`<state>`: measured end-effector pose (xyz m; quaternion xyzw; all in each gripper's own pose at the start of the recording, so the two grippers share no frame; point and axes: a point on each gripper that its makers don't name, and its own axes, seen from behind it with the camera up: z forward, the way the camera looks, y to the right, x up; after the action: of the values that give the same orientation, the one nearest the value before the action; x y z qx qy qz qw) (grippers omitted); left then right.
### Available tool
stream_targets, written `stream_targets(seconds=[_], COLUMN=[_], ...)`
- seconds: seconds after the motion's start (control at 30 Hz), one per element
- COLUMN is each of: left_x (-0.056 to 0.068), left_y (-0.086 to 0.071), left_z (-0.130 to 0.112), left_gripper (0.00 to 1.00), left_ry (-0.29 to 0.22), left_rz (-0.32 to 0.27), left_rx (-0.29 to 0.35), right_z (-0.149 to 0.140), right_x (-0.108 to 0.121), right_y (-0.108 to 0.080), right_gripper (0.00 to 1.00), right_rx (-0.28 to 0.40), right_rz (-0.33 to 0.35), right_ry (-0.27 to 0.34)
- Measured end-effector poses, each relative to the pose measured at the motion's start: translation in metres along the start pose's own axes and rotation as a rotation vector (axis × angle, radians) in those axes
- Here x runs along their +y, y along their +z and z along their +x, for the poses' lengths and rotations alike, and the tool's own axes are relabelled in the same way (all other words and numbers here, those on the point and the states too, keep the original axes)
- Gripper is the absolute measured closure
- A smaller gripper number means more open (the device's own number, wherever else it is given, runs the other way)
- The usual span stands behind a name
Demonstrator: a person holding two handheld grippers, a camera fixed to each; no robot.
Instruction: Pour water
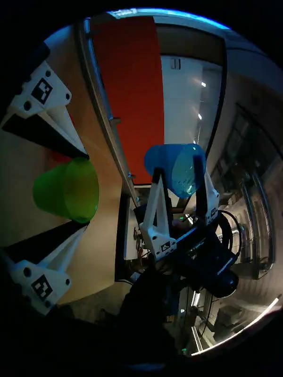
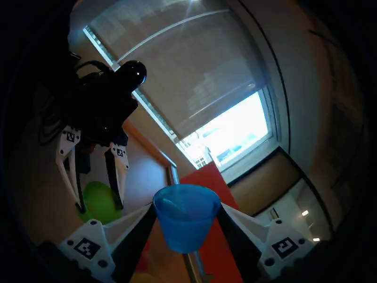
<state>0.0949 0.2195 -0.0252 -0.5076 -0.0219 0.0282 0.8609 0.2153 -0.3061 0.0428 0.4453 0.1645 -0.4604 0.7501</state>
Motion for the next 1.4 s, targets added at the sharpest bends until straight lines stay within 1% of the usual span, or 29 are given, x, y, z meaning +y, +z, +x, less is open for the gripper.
stream_targets(seconds=[0.3,0.73,1.4], left_x=[-0.001,-0.001,0.0], left_y=[0.0,0.001,0.004], left_z=[0.002,0.003,0.006], left_gripper=[0.1,0.1,0.1], left_ry=[0.002,0.002,0.009], left_rz=[0.0,-0.003,-0.007], left_rx=[0.003,0.003,0.003], right_z=[0.003,0.007,0.007], right_x=[0.005,0.01,0.02], right_y=[0.002,0.005,0.002], right_gripper=[0.1,0.1,0.1], right_rx=[-0.01,-0.017,-0.022], right_rz=[-0.009,-0.016,-0.038], right_ry=[-0.062,-0.133,-0.195])
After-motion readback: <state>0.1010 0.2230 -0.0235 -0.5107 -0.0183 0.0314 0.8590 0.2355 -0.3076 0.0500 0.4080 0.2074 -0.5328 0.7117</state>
